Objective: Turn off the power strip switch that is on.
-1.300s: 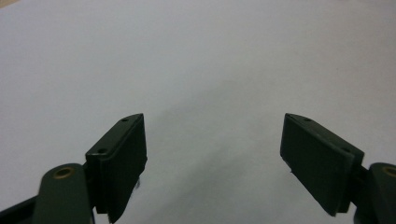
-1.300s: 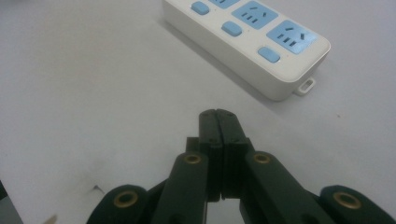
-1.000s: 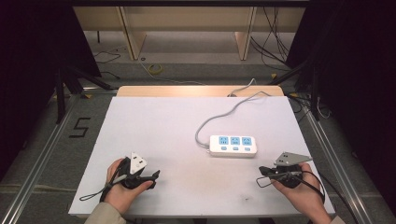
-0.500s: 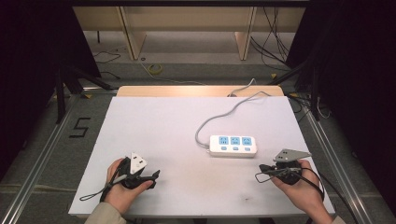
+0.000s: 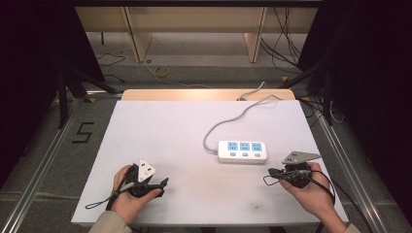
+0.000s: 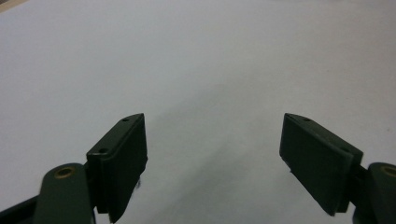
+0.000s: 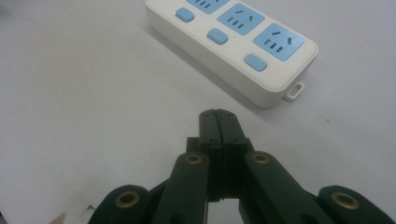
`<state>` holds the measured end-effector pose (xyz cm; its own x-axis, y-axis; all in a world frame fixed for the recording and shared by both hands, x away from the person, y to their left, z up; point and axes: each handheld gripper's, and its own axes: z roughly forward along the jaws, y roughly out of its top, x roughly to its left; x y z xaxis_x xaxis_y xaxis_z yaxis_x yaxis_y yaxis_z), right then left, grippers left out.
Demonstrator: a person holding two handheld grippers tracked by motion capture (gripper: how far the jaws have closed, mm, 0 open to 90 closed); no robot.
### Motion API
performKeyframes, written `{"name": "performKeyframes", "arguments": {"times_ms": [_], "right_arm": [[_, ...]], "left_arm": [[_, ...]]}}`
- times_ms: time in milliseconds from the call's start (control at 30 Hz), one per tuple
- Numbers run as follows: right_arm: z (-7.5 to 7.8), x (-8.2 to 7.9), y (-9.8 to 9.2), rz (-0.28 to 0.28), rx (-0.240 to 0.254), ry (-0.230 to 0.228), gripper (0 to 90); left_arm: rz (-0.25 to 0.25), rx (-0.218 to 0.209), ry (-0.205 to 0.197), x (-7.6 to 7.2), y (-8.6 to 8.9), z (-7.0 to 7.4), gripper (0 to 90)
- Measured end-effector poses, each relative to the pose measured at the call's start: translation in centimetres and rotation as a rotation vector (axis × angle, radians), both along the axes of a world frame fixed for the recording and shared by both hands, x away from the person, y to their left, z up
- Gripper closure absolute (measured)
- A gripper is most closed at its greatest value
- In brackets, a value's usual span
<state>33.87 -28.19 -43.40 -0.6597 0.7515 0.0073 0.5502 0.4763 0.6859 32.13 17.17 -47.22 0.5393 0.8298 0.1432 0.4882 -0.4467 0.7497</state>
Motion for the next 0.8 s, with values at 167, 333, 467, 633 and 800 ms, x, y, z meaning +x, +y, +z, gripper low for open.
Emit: {"name": "performKeyframes", "arguments": {"times_ms": [167, 333, 467, 633, 800], "right_arm": [[0.2, 0.4, 0.1, -0.003, -0.001, 0.004, 90.0], [0.3, 0.7, 0.3, -0.004, -0.002, 0.01, 90.0], [0.4, 1.2, 0.6, -0.007, -0.003, 0.016, 90.0], [0.5, 1.6, 0.8, -0.006, -0.006, 0.021, 90.0], [0.5, 1.9, 0.9, -0.011, -0.005, 0.027, 90.0]], "left_arm": [[0.002, -0.005, -0.001, 0.0, -0.2, -0.1, 23.0], [0.002, -0.004, -0.003, 0.0, -0.3, -0.1, 23.2], [0.003, -0.002, -0.002, 0.0, -0.3, -0.1, 23.2], [0.004, -0.001, 0.0, 0.0, -0.2, -0.1, 23.2], [0.004, 0.001, -0.003, 0.0, -0.2, -0.1, 23.2]]}}
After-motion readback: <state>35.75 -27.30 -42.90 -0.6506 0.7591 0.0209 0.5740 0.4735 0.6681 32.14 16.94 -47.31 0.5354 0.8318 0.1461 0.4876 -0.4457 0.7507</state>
